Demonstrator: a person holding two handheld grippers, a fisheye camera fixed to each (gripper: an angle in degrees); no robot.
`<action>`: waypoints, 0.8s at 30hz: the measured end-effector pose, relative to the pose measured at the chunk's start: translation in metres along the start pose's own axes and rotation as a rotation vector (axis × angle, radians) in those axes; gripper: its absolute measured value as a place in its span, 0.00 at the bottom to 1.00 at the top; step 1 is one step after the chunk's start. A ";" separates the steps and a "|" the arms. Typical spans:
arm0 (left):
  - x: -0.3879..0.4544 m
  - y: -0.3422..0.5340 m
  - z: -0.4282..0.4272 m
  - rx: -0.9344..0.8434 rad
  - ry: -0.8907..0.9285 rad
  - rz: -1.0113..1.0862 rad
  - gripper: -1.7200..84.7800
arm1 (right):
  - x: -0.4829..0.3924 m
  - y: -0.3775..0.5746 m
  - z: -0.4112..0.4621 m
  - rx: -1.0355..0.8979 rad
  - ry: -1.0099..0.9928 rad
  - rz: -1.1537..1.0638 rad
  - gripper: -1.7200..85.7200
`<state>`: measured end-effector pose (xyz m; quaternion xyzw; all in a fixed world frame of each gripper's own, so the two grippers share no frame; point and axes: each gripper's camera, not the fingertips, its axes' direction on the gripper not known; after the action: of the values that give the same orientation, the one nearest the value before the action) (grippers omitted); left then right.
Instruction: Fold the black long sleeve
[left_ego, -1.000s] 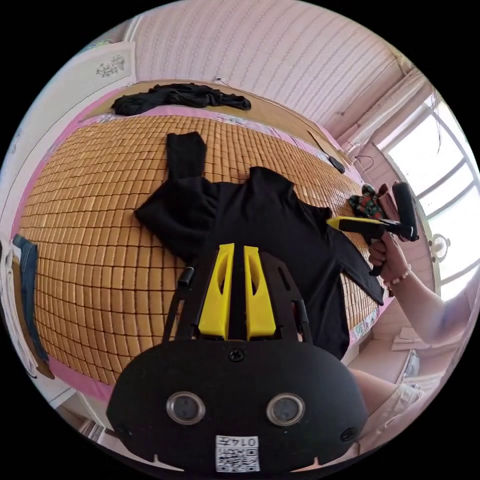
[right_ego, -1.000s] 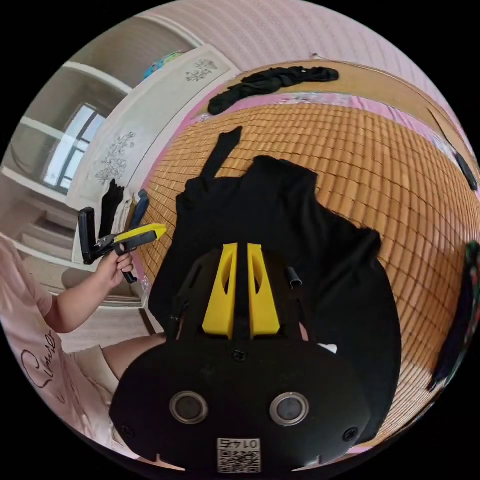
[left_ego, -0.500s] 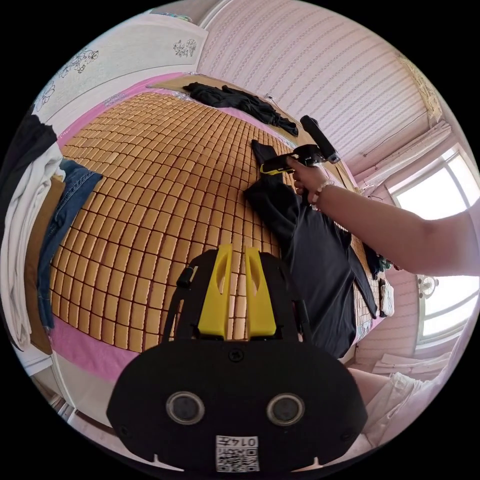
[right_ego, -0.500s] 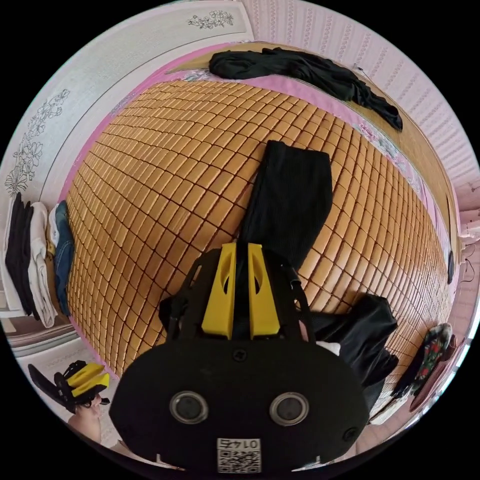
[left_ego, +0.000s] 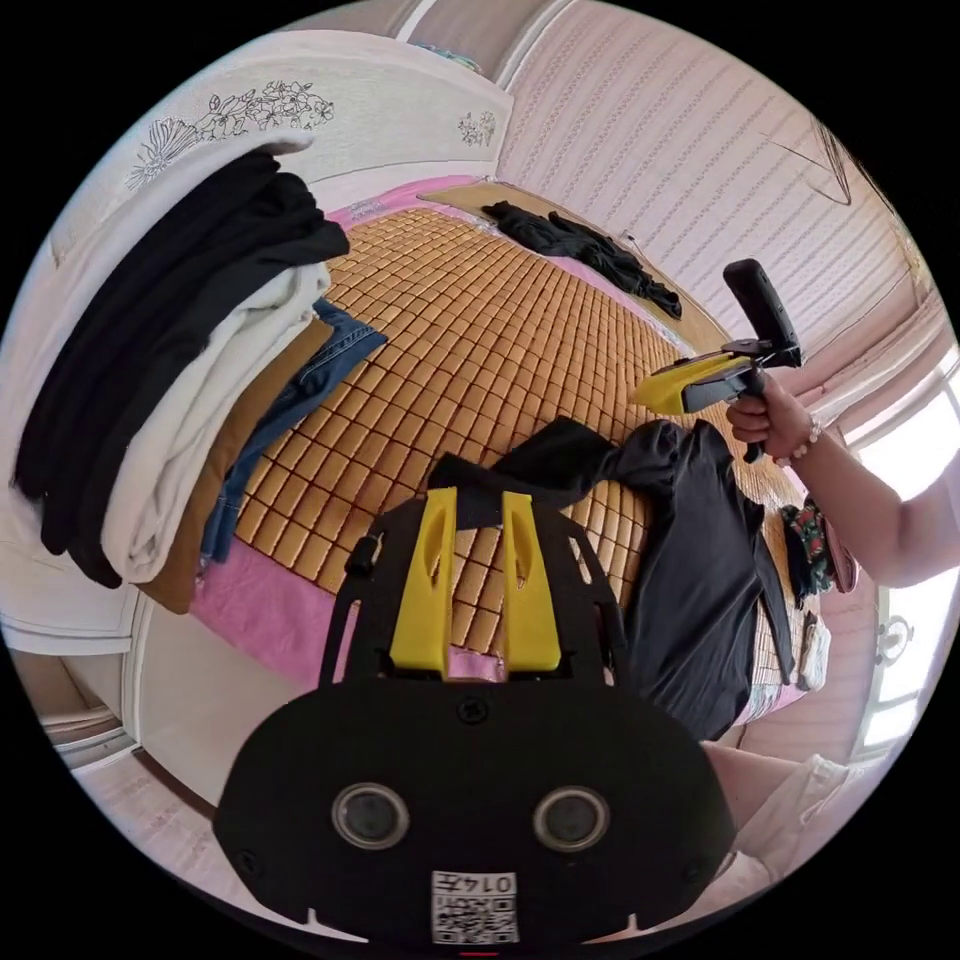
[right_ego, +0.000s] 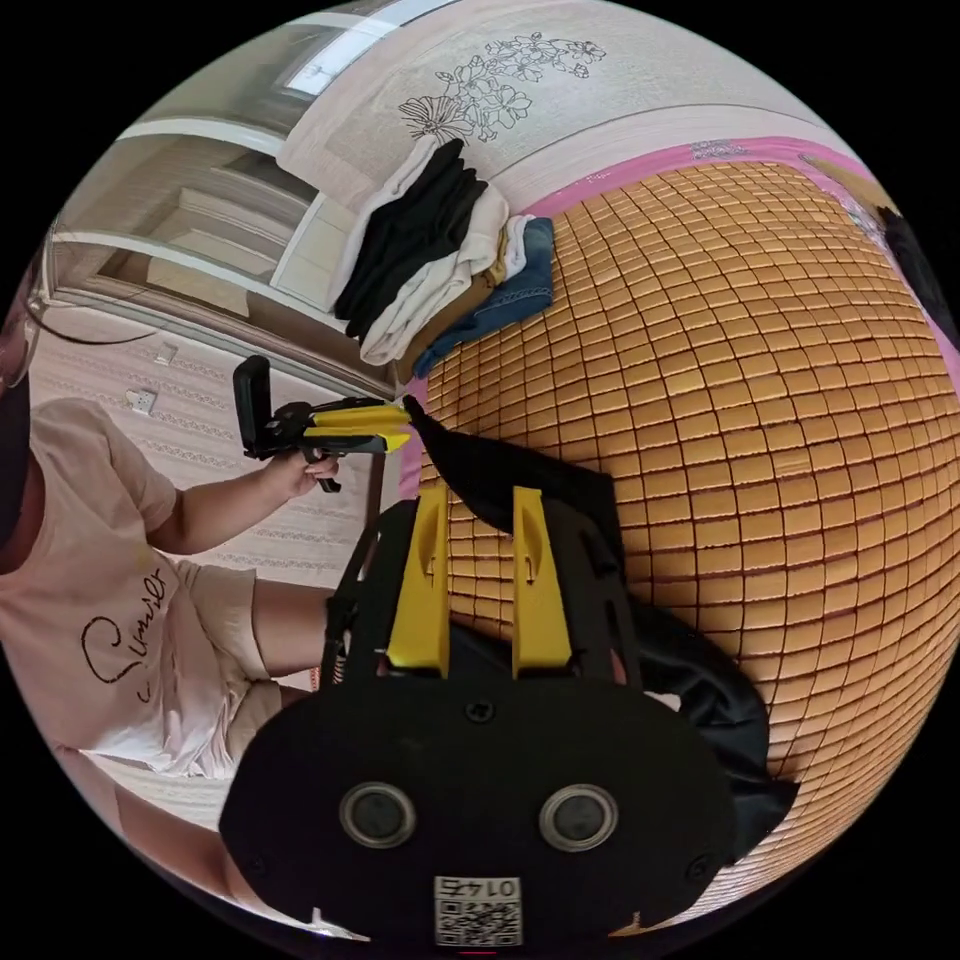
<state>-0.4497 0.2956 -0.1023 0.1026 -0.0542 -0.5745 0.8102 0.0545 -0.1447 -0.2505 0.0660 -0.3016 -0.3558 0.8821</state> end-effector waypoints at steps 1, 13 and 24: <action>-0.004 0.002 0.001 -0.021 -0.002 -0.008 0.12 | 0.002 0.002 -0.004 0.008 0.012 0.023 0.14; -0.032 -0.003 0.014 -0.079 -0.122 0.062 0.10 | 0.000 0.028 -0.019 -0.186 0.400 0.359 0.10; -0.089 0.049 -0.096 0.012 0.270 -0.154 0.01 | -0.083 0.056 -0.102 0.166 0.448 0.358 0.02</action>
<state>-0.4144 0.4049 -0.1815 0.1875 0.0601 -0.6156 0.7631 0.0994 -0.0583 -0.3547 0.1605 -0.1343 -0.1451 0.9670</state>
